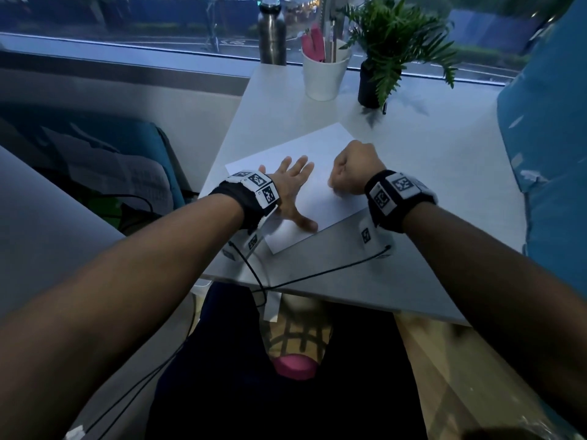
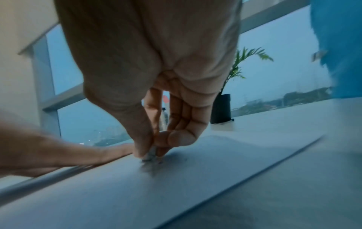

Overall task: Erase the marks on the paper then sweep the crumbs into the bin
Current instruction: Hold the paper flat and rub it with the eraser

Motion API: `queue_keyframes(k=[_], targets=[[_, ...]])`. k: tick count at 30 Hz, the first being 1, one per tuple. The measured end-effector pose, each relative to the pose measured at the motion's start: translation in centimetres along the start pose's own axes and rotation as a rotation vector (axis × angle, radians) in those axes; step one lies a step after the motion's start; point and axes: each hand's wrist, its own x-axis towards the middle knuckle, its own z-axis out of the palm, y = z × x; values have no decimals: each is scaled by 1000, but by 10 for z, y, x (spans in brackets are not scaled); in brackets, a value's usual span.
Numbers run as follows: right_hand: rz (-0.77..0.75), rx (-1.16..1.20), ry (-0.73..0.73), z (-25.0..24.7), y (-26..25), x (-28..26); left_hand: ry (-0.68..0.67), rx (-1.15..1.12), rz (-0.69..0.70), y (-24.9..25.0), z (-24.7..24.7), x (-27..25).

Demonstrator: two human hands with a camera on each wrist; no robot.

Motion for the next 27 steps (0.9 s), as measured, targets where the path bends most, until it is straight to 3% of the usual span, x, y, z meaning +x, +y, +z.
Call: queue_keyframes(k=[2,5,8,10,14,19,21,25,27], targets=[[-70,-55,-18,8,-5,-10,-3,-6,-2,-1,0,1],[-202,-119,-189,12,-14,-28,-5,7,0,-3,0,1],[-34,-18,-74,-2,-1,-3,-5,11,0,-1,0,0],[-53,-52,-24,1,-3,-6,-4,11,-12,-2,-1,0],[-271,-138,-270,10,-26,-36,3,10,-30,-5,-1,3],[-81,5,-85,-12,-10,19,-27,20,-40,-2,-5,1],[-106,-15,-50,-8,-8,21,-33,16,-42,-2,-6,1],[-278,-145,-300,3,-20,-5,-13,-1,-21,-7,-3,2],[-238,-128,-274,-3,-19,8,-15,0,-13,-8,-2,2]])
